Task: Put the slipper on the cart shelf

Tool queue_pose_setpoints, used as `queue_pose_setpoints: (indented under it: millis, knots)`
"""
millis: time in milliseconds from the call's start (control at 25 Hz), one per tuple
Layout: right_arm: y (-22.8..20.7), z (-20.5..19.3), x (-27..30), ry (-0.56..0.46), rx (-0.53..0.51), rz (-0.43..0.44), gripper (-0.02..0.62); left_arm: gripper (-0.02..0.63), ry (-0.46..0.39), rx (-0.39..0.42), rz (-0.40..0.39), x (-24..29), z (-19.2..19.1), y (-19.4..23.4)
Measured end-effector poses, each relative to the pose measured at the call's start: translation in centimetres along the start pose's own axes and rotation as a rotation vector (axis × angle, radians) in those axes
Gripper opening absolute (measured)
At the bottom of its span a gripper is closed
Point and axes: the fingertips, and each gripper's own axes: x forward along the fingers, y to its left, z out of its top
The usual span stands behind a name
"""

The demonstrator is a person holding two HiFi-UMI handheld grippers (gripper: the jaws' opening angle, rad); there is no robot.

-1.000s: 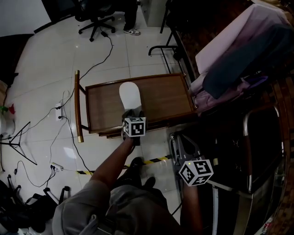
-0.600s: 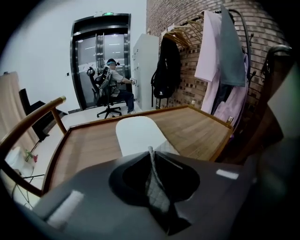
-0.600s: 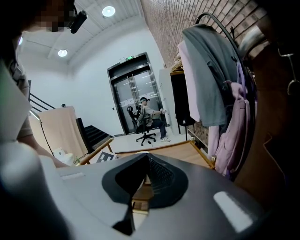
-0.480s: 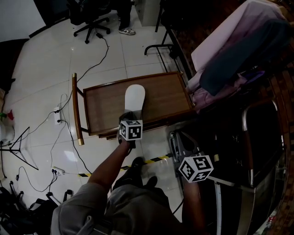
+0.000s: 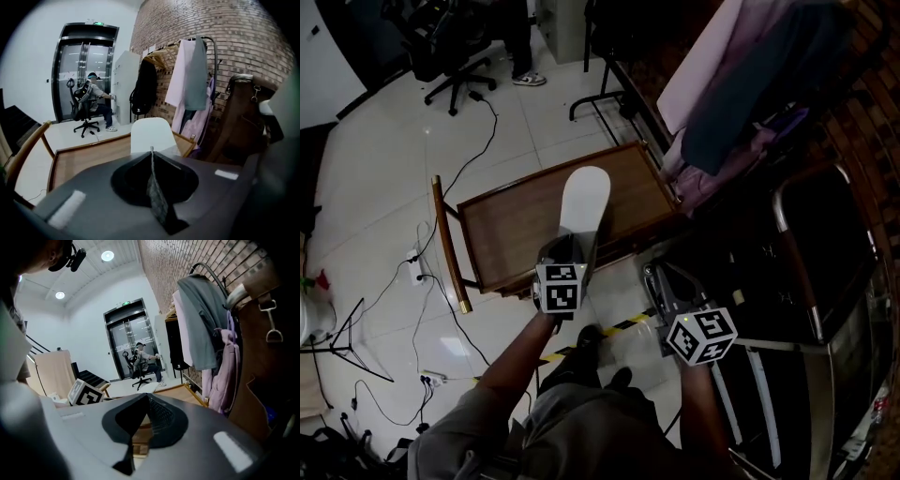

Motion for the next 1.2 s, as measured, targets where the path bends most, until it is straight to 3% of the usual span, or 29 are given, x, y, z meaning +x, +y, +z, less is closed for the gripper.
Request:
queue_pose_setpoints:
  millis: [240, 520, 880, 1200]
  knots:
    - [-1.1, 0.6, -4.3, -0.070, 0.015, -0.053, 0.000, 0.015, -0.079, 0.056, -0.116, -3.6, 3.0, -5.3]
    - [-1.0, 0.0, -13.7, -0.176, 0.023, -0.120, 0.000, 0.015, -0.124, 0.130, -0.233, -9.8, 3.2, -13.4]
    - [-1.0, -4.7, -28.7, -0.220, 0.037, -0.247, 0.000, 0.015, -0.109, 0.201, -0.381, -19.5, -1.6, -24.6]
    - [-0.8, -9.8, -40.2, -0.258, 0.091, -0.368, 0.000, 0.015, -0.055, 0.294, -0.510, -26.6, -8.5, -32.8]
